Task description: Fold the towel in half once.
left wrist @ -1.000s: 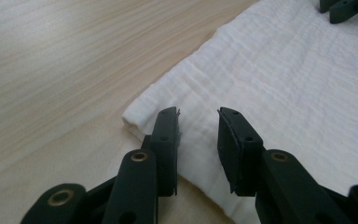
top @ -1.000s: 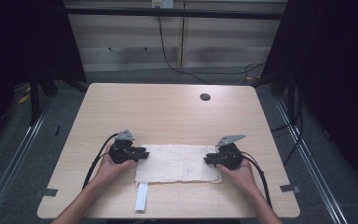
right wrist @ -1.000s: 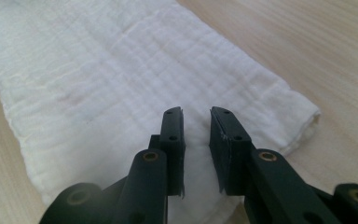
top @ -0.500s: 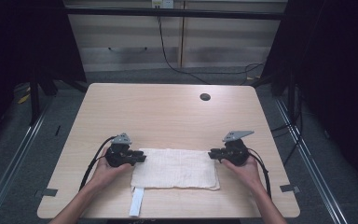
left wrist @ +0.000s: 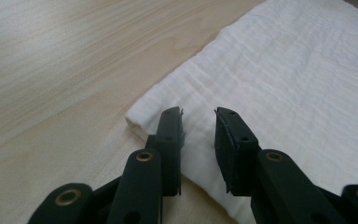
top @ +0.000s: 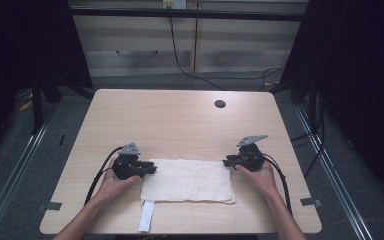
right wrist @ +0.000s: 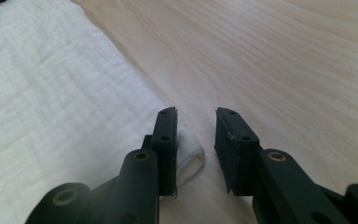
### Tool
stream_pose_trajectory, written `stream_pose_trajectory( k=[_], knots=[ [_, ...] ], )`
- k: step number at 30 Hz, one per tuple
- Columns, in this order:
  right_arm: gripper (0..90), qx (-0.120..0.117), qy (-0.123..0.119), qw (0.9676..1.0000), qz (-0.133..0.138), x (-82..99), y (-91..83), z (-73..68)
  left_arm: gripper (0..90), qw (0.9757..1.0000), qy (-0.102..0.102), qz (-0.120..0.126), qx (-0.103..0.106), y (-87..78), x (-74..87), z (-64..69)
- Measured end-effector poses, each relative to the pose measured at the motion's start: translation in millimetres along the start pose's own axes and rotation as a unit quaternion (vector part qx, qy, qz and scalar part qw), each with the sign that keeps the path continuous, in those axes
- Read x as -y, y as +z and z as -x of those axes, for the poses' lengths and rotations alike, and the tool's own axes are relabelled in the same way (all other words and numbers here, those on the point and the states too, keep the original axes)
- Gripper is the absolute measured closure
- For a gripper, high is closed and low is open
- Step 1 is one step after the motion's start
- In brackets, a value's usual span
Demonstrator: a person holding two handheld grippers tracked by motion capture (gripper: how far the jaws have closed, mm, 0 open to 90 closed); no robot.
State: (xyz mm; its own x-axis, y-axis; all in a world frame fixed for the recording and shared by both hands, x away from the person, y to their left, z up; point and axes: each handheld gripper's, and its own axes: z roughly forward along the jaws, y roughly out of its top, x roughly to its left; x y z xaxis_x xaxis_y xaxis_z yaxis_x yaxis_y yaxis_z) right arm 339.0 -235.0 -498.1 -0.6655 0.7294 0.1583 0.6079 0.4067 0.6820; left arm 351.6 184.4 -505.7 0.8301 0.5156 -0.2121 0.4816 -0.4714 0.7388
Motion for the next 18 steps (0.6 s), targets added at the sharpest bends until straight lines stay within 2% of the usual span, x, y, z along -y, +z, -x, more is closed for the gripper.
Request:
stream_pose_trajectory(
  k=[5,9,11,14,16,18],
  knots=[
    [69.4,-0.002,-0.014,0.9999,0.0,0.8,4.7,-1.9,71.0,1.0,-0.004,-0.001,0.0,-1.0,0.6,0.0],
    [83.9,-0.006,-0.022,0.9997,-0.005,0.2,5.5,-5.5,69.0,0.9999,-0.013,-0.005,0.008,-4.4,1.3,-0.7],
    [87.0,-0.009,-0.017,0.9998,-0.006,0.5,5.5,-7.1,66.1,0.9999,-0.01,-0.002,-0.003,-9.0,0.6,-1.1],
    [87.7,-0.01,-0.022,0.9997,-0.004,-0.6,6.8,-7.1,64.0,0.9996,-0.017,0.018,-0.013,-17.7,-4.2,-7.3],
    [87.8,-0.009,-0.017,0.9998,-0.006,-1.4,7.2,-7.2,63.3,0.9991,-0.024,0.031,-0.017,-20.3,-8.7,-12.8],
    [87.9,-0.011,-0.016,0.9998,-0.004,-1.7,7.7,-6.9,61.8,0.9992,-0.029,0.023,-0.013,-16.5,-13.1,-18.2]
  ],
)
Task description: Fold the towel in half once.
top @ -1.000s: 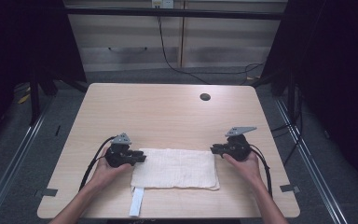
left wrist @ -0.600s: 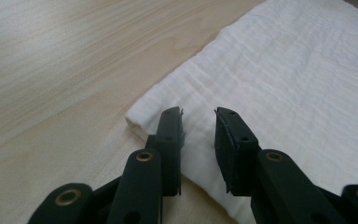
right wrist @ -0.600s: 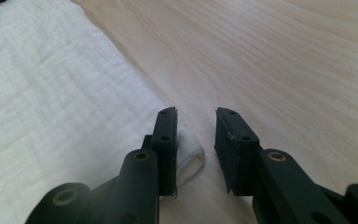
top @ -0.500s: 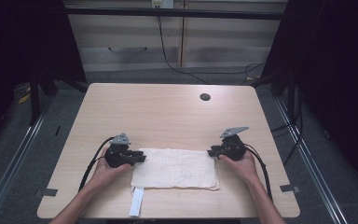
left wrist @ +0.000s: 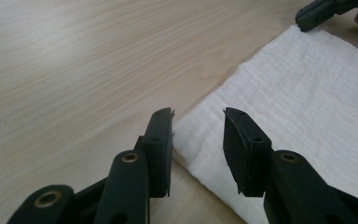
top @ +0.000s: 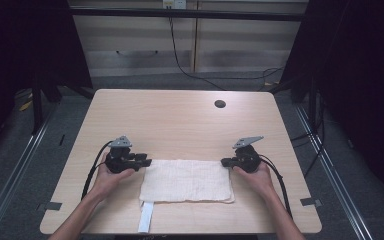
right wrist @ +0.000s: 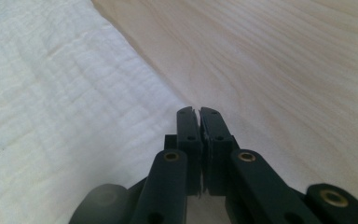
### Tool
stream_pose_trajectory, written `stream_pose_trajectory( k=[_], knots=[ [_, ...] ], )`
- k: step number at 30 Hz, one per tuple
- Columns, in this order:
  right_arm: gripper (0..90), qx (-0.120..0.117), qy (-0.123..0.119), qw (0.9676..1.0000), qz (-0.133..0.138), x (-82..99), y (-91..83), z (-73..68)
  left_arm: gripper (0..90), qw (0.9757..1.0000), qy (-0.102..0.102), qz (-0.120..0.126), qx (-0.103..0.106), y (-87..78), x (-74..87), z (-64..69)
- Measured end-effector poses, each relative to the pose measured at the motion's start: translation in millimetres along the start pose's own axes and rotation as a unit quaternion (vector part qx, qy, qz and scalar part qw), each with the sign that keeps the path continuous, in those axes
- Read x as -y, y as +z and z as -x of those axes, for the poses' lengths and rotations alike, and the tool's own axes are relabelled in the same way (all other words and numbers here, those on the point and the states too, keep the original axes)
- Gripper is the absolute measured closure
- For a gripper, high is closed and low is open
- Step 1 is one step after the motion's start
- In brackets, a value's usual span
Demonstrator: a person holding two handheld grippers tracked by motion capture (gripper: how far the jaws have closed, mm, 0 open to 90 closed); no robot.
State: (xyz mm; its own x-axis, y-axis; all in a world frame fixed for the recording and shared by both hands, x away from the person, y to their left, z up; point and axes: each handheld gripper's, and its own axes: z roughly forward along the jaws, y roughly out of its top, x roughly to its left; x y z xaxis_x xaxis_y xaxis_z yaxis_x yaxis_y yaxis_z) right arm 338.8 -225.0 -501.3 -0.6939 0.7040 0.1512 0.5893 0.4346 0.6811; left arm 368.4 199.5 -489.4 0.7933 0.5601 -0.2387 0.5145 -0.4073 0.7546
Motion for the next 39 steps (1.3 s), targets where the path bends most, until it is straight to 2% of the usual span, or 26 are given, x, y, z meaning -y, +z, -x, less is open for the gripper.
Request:
stream_pose_trajectory(
  k=[2,7,11,16,20,26,30,39],
  knots=[
    [87.9,0.001,-0.001,1.0,0.001,-0.2,0.3,0.1,60.5,0.9999,0.007,-0.002,-0.012,7.0,-2.6,-2.3],
    [87.9,0.0,0.0,1.0,0.003,-0.3,0.7,0.5,56.2,0.9997,0.009,-0.024,-0.003,21.5,-1.7,-5.4],
    [87.9,-0.002,-0.001,1.0,0.004,0.0,0.9,1.0,56.6,0.9992,0.02,-0.034,-0.007,24.3,-0.5,-2.6],
    [88.0,-0.005,0.002,1.0,0.004,0.1,0.6,0.3,70.7,0.9984,0.041,-0.039,-0.009,23.2,1.6,1.1],
    [88.1,-0.011,0.007,0.9998,0.013,-0.5,-1.8,0.5,83.5,0.9979,0.048,-0.044,-0.005,20.9,3.4,3.5],
    [88.1,-0.014,0.011,0.9993,0.034,-3.0,-10.2,-0.4,85.4,0.9987,0.034,-0.038,0.002,19.6,3.9,3.0],
    [88.1,-0.013,0.008,0.9987,0.049,-7.3,-16.8,-3.6,85.6,0.9991,0.032,-0.028,0.002,15.0,1.4,3.0],
    [88.1,-0.011,-0.017,0.9954,0.093,-21.7,-35.4,-14.7,85.5,0.9998,0.021,0.0,-0.002,4.7,-4.4,1.2]
  ],
)
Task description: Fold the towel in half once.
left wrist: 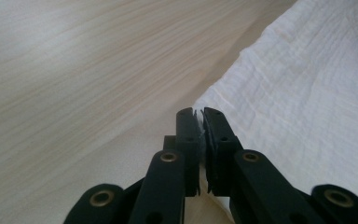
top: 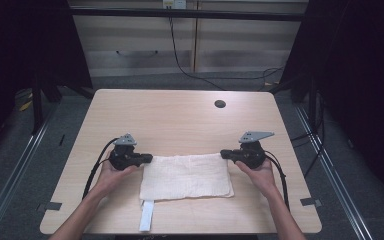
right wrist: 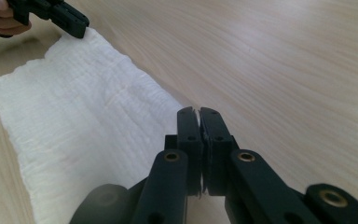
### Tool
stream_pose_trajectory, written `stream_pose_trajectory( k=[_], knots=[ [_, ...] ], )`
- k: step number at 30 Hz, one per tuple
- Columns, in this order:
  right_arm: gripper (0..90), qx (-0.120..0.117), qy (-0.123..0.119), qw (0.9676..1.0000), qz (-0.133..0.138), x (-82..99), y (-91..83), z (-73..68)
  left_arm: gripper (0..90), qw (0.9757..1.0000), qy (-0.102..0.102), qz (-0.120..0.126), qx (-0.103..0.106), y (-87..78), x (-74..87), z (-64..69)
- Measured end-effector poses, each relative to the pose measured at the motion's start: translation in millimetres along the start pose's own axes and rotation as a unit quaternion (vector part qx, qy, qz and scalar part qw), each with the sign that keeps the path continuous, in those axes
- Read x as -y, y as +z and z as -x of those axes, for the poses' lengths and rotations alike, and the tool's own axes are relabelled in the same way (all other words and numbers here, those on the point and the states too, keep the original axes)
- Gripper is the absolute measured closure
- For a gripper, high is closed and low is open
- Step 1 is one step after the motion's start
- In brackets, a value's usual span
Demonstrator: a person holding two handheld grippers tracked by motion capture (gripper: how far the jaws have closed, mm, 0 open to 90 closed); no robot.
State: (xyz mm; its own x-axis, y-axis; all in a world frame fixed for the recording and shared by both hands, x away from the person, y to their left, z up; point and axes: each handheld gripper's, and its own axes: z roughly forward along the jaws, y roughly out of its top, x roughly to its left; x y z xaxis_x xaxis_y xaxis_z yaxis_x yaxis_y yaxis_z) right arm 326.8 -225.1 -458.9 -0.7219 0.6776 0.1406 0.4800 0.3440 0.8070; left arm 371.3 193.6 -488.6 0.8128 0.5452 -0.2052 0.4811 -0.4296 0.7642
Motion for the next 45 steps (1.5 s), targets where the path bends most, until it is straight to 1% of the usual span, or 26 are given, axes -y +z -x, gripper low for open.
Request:
stream_pose_trajectory(
  k=[4,9,13,17,23,28,30,36,39,42,43,44,45],
  knots=[
    [88.1,-0.003,-0.01,0.9999,0.01,-6.2,-4.4,-6.2,85.6,1.0,-0.005,0.004,0.0,-1.9,-0.2,-2.1],
    [88.2,-0.019,-0.023,0.9994,0.015,-10.0,-7.0,-18.0,85.7,0.9999,-0.009,0.003,-0.005,-0.5,1.0,-2.0],
    [88.2,-0.031,-0.038,0.9988,0.009,-10.2,-7.8,-29.1,85.6,0.9999,-0.012,0.002,-0.007,0.1,1.9,-1.8],
    [88.1,-0.042,-0.047,0.998,-0.001,-6.3,-8.0,-38.9,85.7,0.9998,-0.015,0.002,-0.014,-0.3,3.0,-2.1],
    [88.1,-0.053,-0.057,0.9968,-0.02,3.8,-8.8,-51.1,85.7,0.9995,-0.021,0.007,-0.02,-2.0,3.4,-2.5],
    [88.1,-0.067,-0.057,0.9956,-0.033,15.2,-9.2,-59.1,85.8,0.9996,-0.017,0.011,-0.021,-2.6,2.1,0.9],
    [88.0,-0.07,-0.057,0.995,-0.043,20.1,-8.1,-62.1,85.7,0.9996,-0.017,0.012,-0.021,-2.8,1.6,1.3],
    [88.0,-0.086,-0.054,0.9921,-0.074,33.6,1.8,-66.4,85.8,0.9995,-0.016,0.015,-0.024,-4.6,0.9,0.8],
    [88.0,-0.098,-0.054,0.9896,-0.091,37.3,8.5,-69.0,85.7,0.9993,-0.019,0.02,-0.025,-5.3,0.5,0.6],
    [87.9,-0.093,-0.057,0.9871,-0.117,41.3,17.3,-71.5,85.7,0.9993,-0.018,0.025,-0.023,-6.4,-1.5,2.1],
    [87.9,-0.09,-0.057,0.9874,-0.117,41.3,19.1,-70.5,85.7,0.9992,-0.018,0.029,-0.021,-7.4,-3.1,3.5],
    [88.0,-0.087,-0.063,0.9868,-0.121,40.3,20.2,-69.5,85.8,0.9991,-0.015,0.034,-0.02,-8.8,-5.1,5.1],
    [87.9,-0.087,-0.055,0.9869,-0.124,39.4,21.5,-68.7,85.7,0.9989,-0.013,0.042,-0.019,-10.4,-7.3,7.1]
  ],
)
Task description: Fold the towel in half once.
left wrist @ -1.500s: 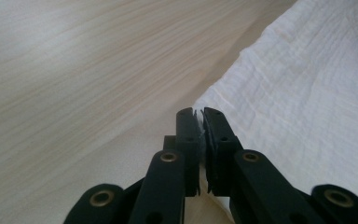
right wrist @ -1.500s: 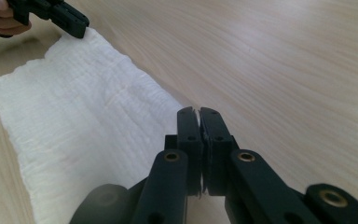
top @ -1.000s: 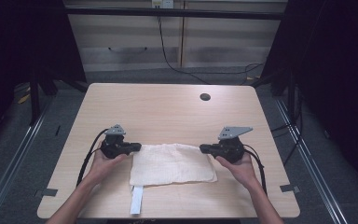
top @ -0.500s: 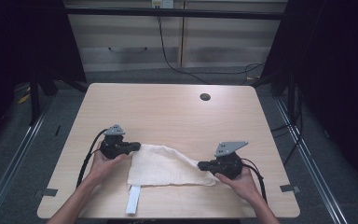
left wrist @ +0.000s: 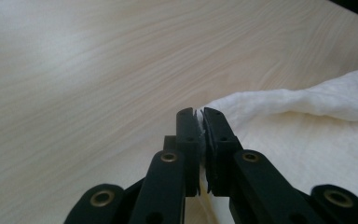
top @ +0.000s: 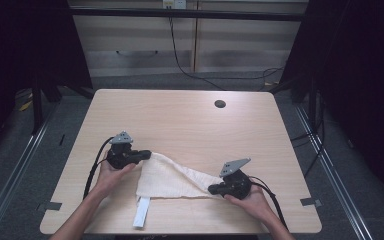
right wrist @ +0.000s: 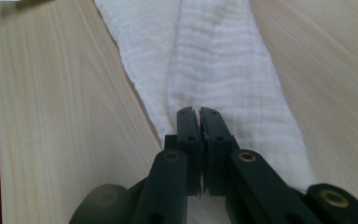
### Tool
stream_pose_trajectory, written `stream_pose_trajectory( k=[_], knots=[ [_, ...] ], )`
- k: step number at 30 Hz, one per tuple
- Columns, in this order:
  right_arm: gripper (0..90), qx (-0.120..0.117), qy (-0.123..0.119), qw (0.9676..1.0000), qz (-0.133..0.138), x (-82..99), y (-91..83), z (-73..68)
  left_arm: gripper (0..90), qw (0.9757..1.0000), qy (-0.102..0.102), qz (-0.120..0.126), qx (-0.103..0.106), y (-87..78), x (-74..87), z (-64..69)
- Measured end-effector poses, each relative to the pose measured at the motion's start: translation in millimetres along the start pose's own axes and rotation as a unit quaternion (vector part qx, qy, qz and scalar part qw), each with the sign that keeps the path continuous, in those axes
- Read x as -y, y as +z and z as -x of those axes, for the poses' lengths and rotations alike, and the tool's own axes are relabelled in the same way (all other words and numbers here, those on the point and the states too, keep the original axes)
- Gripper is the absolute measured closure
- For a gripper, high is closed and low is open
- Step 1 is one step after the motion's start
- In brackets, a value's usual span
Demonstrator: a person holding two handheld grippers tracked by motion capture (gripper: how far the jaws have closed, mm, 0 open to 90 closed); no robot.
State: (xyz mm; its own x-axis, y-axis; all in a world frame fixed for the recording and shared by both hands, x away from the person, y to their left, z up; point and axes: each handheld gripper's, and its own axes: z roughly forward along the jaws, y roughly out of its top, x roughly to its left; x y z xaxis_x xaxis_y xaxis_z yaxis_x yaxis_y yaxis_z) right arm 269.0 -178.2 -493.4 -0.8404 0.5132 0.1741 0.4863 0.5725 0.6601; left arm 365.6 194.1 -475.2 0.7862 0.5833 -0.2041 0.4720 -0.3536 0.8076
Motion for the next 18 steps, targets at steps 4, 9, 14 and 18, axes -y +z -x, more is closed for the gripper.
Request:
stream_pose_trajectory(
  k=[4,9,14,18],
  knots=[
    [88.0,0.024,0.012,0.9996,0.001,-4.0,2.0,9.1,85.7,0.9996,0.008,0.025,0.008,-6.7,-9.8,7.4],
    [88.2,0.048,0.027,0.9985,0.0,-9.7,4.0,21.8,85.7,0.9987,0.025,0.041,0.015,-12.3,-16.5,16.8],
    [88.4,0.055,0.045,0.9974,-0.004,-13.9,4.7,32.3,85.7,0.9983,0.042,0.039,0.014,-13.0,-18.3,25.0],
    [88.5,0.059,0.046,0.9972,-0.001,-13.6,5.0,31.8,85.7,0.9977,0.058,0.031,0.016,-13.7,-18.1,33.7]
  ],
)
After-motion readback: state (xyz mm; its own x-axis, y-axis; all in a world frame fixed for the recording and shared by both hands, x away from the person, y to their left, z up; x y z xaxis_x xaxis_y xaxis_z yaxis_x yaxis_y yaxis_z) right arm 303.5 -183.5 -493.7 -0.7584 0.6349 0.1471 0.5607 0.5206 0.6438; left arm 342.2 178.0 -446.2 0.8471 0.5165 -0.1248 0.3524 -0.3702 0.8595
